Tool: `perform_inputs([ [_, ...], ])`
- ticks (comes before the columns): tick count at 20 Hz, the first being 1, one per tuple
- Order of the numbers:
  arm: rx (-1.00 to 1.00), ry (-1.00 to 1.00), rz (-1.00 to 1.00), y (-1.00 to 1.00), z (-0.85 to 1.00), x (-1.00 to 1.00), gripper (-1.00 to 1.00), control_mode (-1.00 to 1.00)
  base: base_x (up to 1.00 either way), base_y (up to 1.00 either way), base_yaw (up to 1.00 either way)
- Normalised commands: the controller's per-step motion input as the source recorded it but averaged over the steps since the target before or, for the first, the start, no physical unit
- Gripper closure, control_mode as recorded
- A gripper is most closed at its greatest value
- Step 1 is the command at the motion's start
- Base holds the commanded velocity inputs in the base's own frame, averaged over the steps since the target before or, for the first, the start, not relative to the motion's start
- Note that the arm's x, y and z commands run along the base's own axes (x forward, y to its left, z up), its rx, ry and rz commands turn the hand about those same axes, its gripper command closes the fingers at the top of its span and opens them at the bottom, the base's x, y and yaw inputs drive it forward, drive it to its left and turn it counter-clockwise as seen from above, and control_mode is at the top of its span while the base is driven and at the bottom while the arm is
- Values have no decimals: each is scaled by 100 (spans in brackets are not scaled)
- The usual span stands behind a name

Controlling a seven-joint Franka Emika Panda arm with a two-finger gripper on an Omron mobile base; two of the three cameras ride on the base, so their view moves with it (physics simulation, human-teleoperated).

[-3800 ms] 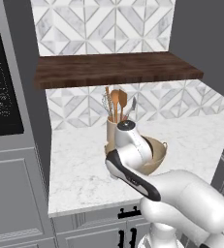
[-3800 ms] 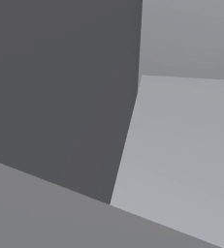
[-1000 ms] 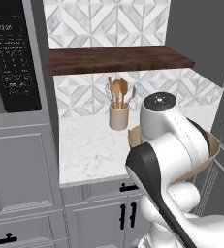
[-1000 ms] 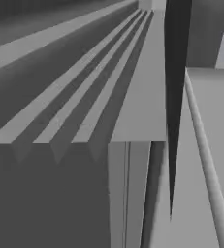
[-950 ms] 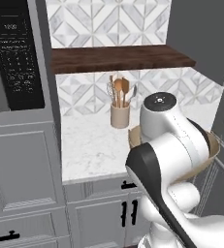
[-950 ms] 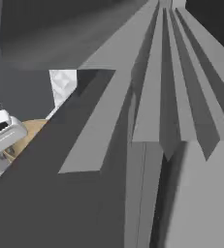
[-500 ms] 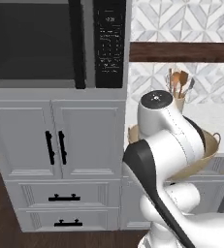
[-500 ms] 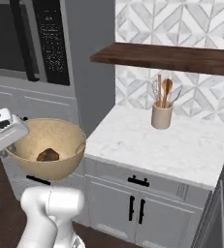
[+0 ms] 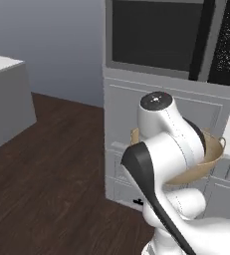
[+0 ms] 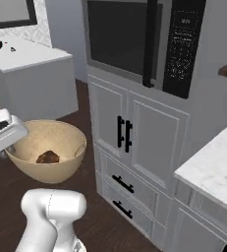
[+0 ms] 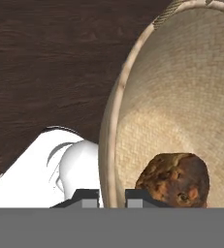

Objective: Open the cabinet, pick up the bread from the cabinet and place it in the basket. Then move the basket to the dining counter.

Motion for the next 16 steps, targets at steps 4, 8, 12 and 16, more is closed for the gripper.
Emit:
perform_inputs([
  [4, 0, 0, 0, 0, 0, 0, 100, 100, 26, 58, 51],
  [8, 0, 0, 0, 0, 0, 0, 100, 100, 46, 96, 16],
  [12, 0, 0, 0, 0, 0, 0, 100, 100, 58, 100, -9],
  [16, 0, 0, 0, 0, 0, 0, 100, 100, 59, 100, -22],
])
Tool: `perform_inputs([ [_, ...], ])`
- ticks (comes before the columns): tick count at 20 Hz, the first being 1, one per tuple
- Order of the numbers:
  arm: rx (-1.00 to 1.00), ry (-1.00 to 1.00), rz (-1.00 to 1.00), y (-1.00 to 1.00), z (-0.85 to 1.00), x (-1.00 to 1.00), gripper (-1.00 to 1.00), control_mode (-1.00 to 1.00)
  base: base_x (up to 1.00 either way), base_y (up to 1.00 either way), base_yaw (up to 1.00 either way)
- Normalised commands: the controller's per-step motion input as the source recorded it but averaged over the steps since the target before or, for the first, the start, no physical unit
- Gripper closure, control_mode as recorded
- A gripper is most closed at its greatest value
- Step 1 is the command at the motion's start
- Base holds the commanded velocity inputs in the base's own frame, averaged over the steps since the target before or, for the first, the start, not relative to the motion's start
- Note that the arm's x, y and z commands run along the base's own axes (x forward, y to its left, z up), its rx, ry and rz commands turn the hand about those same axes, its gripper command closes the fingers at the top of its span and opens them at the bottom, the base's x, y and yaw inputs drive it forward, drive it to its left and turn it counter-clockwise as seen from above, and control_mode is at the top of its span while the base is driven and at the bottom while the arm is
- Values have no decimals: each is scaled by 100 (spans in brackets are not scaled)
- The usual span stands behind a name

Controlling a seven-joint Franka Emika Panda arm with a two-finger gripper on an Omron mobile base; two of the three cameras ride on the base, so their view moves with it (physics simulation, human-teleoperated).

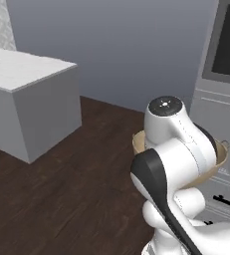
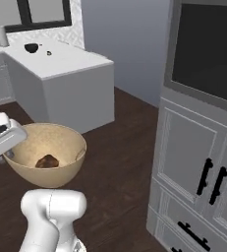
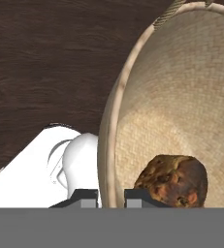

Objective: Open the cabinet, pick up the bread from the cabinet and place it in the basket. Then move the basket to the dining counter.

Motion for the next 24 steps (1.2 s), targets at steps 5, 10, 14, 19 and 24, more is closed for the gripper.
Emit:
perform_inputs([
  [5, 0, 0, 0, 0, 0, 0, 100, 100, 62, 100, -31],
  [10, 0, 0, 0, 0, 0, 0, 100, 100, 36, 100, -31],
  [14, 0, 0, 0, 0, 0, 0, 100, 100, 23, 100, -30],
  [19, 0, 0, 0, 0, 0, 0, 100, 100, 19, 100, -28],
  [24, 0, 0, 0, 0, 0, 0, 100, 100, 2, 100, -34],
])
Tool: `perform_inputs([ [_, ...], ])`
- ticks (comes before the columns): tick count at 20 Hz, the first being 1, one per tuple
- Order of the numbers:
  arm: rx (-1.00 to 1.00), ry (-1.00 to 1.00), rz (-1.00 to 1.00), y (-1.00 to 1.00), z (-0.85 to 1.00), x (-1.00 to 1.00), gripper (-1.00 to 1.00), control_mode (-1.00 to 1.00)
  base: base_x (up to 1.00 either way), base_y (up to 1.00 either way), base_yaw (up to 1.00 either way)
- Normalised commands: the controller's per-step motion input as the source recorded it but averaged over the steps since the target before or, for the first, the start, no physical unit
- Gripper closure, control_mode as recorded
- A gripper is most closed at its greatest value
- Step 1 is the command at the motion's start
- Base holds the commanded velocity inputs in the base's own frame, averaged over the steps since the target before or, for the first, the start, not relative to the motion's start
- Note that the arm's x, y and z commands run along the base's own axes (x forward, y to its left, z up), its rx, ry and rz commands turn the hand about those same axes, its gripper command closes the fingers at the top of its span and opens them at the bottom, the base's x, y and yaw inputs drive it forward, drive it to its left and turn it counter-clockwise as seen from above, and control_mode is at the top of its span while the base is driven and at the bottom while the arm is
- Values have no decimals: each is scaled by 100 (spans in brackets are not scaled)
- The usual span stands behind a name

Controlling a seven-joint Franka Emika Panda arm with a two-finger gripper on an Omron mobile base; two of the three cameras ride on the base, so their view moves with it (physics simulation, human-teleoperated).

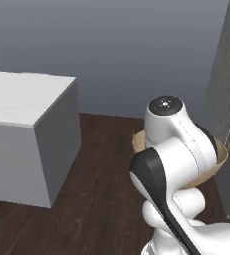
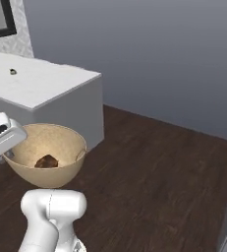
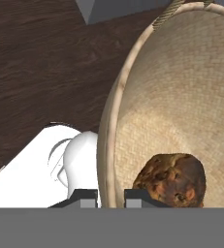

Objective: Open the cabinet, pick up the bread from the cabinet and place it in the basket. Then move the basket to the dining counter.

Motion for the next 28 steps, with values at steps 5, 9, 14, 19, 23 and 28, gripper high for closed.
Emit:
perform_inputs([
  [5, 0, 0, 0, 0, 0, 0, 100, 100, 0, 100, -35],
  [9, 0, 0, 0, 0, 0, 0, 100, 100, 0, 100, -34],
  [14, 0, 0, 0, 0, 0, 0, 100, 100, 0, 100, -33],
  [19, 0, 0, 0, 0, 0, 0, 100, 100, 0, 100, -32],
  [23, 0, 0, 0, 0, 0, 0, 100, 100, 0, 100, -32],
  [28, 0, 0, 0, 0, 0, 0, 100, 100, 1, 100, -29],
])
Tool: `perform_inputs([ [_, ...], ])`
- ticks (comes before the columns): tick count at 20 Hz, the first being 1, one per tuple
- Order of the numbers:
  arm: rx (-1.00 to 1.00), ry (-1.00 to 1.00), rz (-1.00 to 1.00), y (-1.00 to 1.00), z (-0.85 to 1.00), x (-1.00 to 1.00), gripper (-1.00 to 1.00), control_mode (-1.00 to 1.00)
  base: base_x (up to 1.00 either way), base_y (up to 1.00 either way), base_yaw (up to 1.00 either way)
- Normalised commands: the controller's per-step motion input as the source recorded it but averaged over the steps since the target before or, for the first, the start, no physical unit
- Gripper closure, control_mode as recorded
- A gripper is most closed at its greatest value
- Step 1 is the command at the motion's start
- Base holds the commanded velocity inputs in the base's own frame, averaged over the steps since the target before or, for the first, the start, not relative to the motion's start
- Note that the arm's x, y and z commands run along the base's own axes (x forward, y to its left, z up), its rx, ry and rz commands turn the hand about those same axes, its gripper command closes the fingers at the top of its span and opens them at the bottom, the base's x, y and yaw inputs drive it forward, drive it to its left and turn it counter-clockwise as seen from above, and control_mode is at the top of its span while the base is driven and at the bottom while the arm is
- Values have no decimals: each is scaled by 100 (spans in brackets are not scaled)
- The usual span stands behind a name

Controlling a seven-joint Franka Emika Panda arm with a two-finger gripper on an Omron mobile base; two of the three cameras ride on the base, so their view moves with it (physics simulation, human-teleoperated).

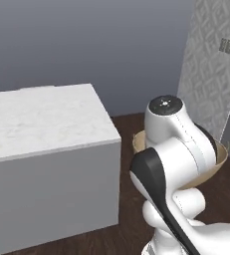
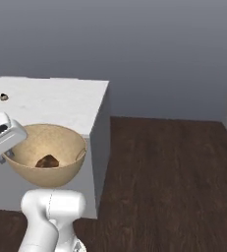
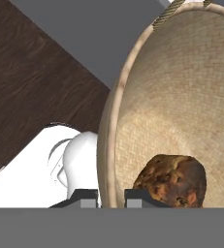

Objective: Open the cabinet, pick up the bread from the cabinet and place it in the basket. Then move the basket to the dining counter.

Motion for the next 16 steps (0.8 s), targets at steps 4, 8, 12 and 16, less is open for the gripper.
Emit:
perform_inputs([
  [4, 0, 0, 0, 0, 0, 0, 100, 100, 5, 100, -22],
  [8, 0, 0, 0, 0, 0, 0, 100, 100, 11, 100, -13],
  [12, 0, 0, 0, 0, 0, 0, 100, 100, 22, 93, -3],
  [16, 0, 0, 0, 0, 0, 0, 100, 100, 51, 77, 0],
])
